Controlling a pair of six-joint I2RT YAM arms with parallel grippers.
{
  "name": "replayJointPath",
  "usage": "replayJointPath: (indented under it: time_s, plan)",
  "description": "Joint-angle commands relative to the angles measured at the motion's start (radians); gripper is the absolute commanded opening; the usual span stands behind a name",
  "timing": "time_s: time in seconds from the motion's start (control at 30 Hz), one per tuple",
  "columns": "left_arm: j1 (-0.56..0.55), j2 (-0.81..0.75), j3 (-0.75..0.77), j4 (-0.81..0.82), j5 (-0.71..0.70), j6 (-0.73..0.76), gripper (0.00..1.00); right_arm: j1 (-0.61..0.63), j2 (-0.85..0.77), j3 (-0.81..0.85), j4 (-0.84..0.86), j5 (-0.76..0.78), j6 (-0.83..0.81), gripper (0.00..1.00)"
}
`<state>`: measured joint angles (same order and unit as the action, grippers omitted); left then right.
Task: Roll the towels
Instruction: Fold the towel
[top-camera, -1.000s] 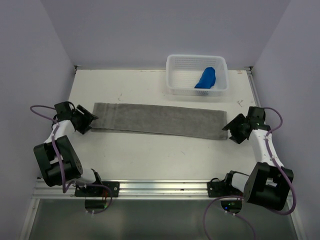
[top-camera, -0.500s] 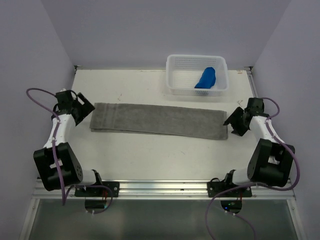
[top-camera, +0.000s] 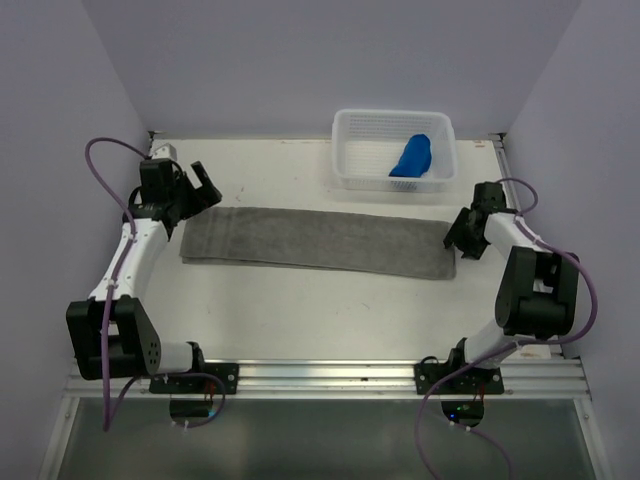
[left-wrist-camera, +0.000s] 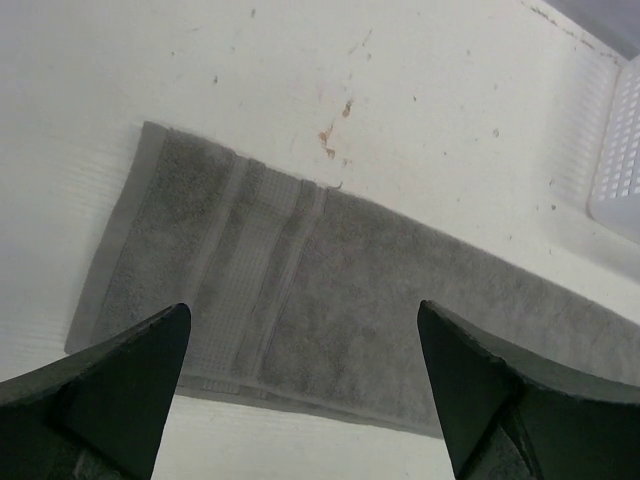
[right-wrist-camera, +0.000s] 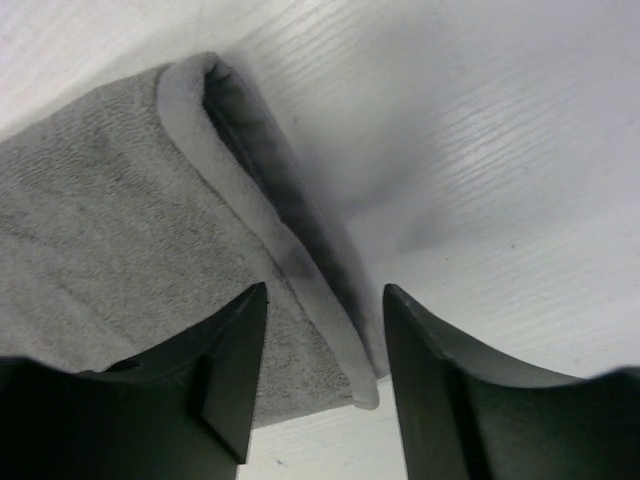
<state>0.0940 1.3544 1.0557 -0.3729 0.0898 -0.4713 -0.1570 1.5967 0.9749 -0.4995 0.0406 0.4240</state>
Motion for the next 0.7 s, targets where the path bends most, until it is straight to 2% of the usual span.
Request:
replayJointPath:
  time_s: [0.0,0.1,0.67]
  plan:
    - [-0.037,-0.037,-0.019,0.042,-0.013,0.046,1.00,0.005,0.034,0.033,0.012,0.084,-0.031,0.50]
    - [-0.048,-0.046,-0.029,0.055,-0.004,0.046,1.00,0.008,0.057,0.033,0.022,0.081,-0.037,0.46]
    - [-0.046,-0.072,-0.051,0.074,0.056,0.045,1.00,0.030,0.031,-0.013,0.088,0.059,-0.024,0.49]
